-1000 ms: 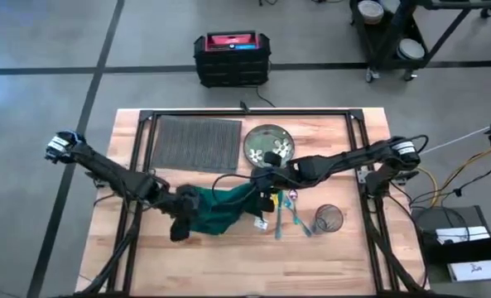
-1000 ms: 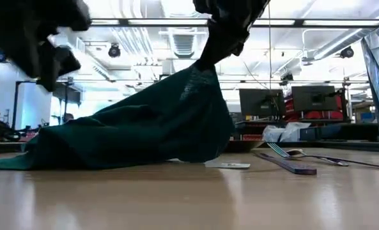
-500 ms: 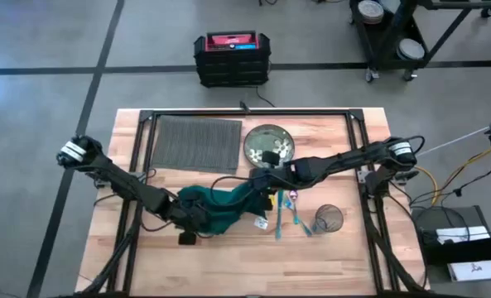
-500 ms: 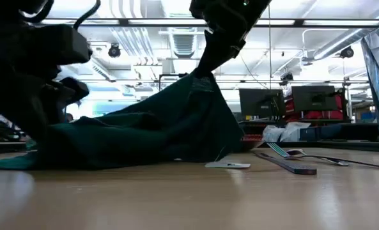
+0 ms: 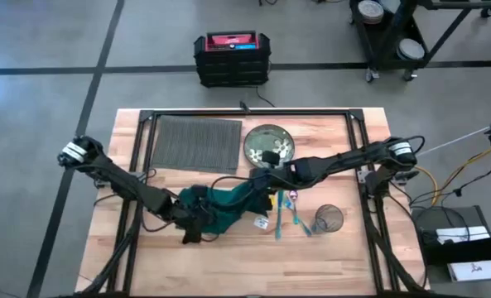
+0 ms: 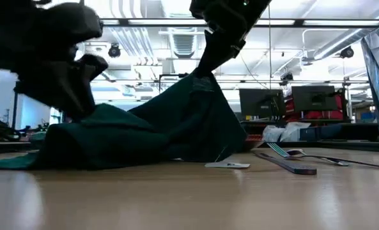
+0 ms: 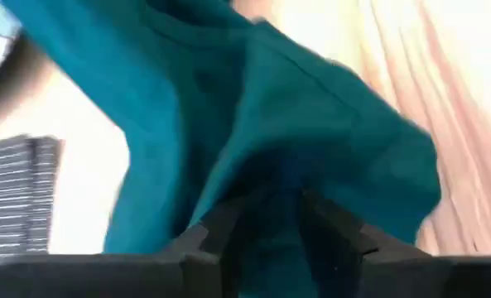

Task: Set table place
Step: Fold the green napkin

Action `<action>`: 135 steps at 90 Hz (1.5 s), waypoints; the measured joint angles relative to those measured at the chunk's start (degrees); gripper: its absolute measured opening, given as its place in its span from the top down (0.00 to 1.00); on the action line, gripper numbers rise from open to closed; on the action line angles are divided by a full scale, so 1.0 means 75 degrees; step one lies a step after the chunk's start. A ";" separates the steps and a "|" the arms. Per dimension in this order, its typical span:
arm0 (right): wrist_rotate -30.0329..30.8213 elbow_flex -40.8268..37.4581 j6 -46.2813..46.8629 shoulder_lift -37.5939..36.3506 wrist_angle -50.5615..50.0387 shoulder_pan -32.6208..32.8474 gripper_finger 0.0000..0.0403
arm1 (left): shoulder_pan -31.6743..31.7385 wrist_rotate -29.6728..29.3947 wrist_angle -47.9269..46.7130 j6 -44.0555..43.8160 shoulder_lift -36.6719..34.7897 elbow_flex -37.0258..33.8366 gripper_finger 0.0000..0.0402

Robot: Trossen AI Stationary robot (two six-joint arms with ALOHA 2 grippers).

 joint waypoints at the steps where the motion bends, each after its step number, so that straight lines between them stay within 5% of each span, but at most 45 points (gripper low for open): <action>1: -0.0001 0.0001 -0.0001 0.0000 0.0001 0.0000 1.00 | -0.0002 0.0070 0.0038 0.0052 0.0021 -0.0011 0.74; 16: -0.0063 -0.0020 0.0002 0.0000 0.0000 0.0000 1.00 | -0.0015 0.1065 0.0247 0.0651 0.0262 0.0088 0.65; 42: -0.0068 -0.0034 0.0055 0.0000 -0.0003 0.0006 1.00 | -0.0026 0.0436 -0.0047 0.1394 0.0151 0.0632 0.56; 70: -0.0069 -0.0042 0.0012 0.0000 -0.0007 0.0006 1.00 | 0.0000 -0.0419 0.0005 0.1509 0.0551 0.0820 0.62; 96: -0.0070 -0.0045 0.0004 -0.0003 -0.0007 0.0006 1.00 | -0.0003 -0.0413 -0.0893 0.1484 0.0538 0.1482 0.69; 135: -0.0071 -0.0045 0.0004 -0.0006 -0.0007 0.0020 1.00 | -0.0026 0.0030 -0.0038 0.1479 0.0661 0.1480 0.72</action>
